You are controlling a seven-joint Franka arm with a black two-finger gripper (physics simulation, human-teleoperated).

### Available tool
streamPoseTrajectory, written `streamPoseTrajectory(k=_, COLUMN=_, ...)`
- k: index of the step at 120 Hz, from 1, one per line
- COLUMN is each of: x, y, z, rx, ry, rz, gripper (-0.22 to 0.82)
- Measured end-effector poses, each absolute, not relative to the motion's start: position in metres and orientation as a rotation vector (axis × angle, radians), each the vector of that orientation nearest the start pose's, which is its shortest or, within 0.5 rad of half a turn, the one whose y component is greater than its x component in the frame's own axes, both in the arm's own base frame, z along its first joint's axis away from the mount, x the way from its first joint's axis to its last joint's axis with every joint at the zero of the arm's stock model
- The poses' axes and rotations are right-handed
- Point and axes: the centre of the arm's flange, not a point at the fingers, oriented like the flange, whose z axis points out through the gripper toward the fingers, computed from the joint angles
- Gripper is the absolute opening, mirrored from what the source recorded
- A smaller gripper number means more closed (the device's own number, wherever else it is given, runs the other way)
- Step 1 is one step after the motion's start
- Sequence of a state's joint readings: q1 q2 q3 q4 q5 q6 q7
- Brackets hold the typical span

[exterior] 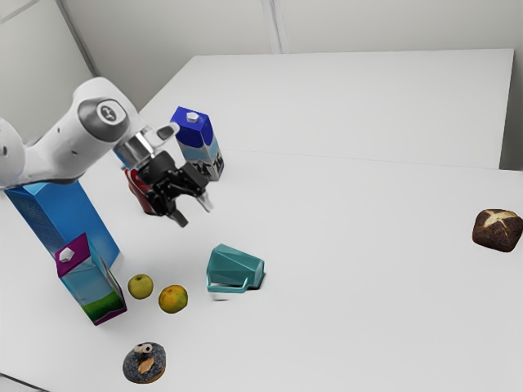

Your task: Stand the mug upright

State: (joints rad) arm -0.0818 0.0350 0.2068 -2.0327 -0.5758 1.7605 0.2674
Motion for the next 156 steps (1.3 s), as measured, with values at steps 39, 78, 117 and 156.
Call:
streamPoseTrajectory(k=39, x=0.531, y=0.024, z=0.363, rx=2.42, ry=0.171, rz=-0.296, gripper=0.6)
streamPoseTrajectory(k=78, x=0.533, y=0.04, z=0.33, rx=2.375, ry=0.172, rz=-0.297, gripper=0.59)
streamPoseTrajectory(k=117, x=0.536, y=0.033, z=0.3, rx=2.299, ry=0.173, rz=-0.295, gripper=0.59)
streamPoseTrajectory(k=156, x=0.523, y=0.011, z=0.295, rx=2.229, ry=0.145, rz=-0.285, gripper=0.53)
